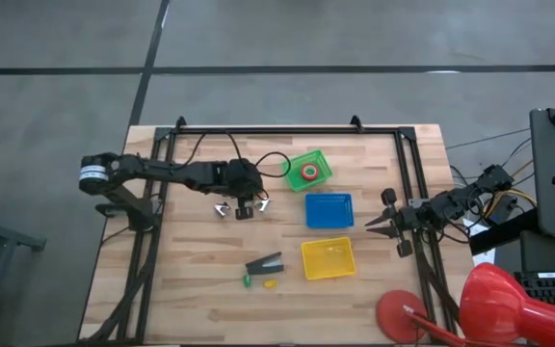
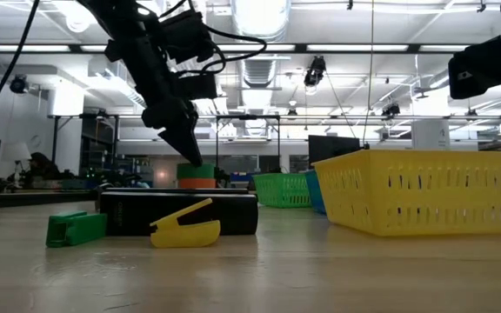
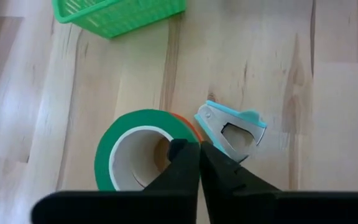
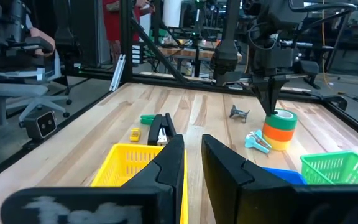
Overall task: Pick and place Stapler, Stapler remover, tape
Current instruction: Put the green tape into the red bin
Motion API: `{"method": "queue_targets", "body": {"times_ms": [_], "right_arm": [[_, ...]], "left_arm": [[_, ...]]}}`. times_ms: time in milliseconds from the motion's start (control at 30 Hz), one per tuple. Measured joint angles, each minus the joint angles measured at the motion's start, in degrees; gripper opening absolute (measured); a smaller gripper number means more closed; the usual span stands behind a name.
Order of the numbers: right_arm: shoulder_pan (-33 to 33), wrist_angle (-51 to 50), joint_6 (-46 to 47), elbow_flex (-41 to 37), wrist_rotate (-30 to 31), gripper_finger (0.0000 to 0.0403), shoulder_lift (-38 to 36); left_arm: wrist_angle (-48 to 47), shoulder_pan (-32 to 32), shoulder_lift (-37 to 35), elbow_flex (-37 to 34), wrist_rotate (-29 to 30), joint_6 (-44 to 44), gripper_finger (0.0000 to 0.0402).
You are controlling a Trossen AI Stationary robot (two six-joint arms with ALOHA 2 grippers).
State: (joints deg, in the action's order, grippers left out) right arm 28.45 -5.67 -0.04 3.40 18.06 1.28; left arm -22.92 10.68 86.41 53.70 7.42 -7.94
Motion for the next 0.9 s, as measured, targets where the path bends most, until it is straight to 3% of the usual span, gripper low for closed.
{"method": "queue_targets", "body": {"times_ms": [767,900], "right_arm": [[0.0,0.0,-0.11,0.0,0.0,0.0052,0.02],[0.0,0.0,-0.05,0.0,0.0,0.0052,0.02]], "left_arm": [[-1.22,0.04,-0.09,2.63,-0.01,1.89,0.0005],[-4.0,0.04,-0.09,2.47,-0.16,3.65,0.0031]]}}
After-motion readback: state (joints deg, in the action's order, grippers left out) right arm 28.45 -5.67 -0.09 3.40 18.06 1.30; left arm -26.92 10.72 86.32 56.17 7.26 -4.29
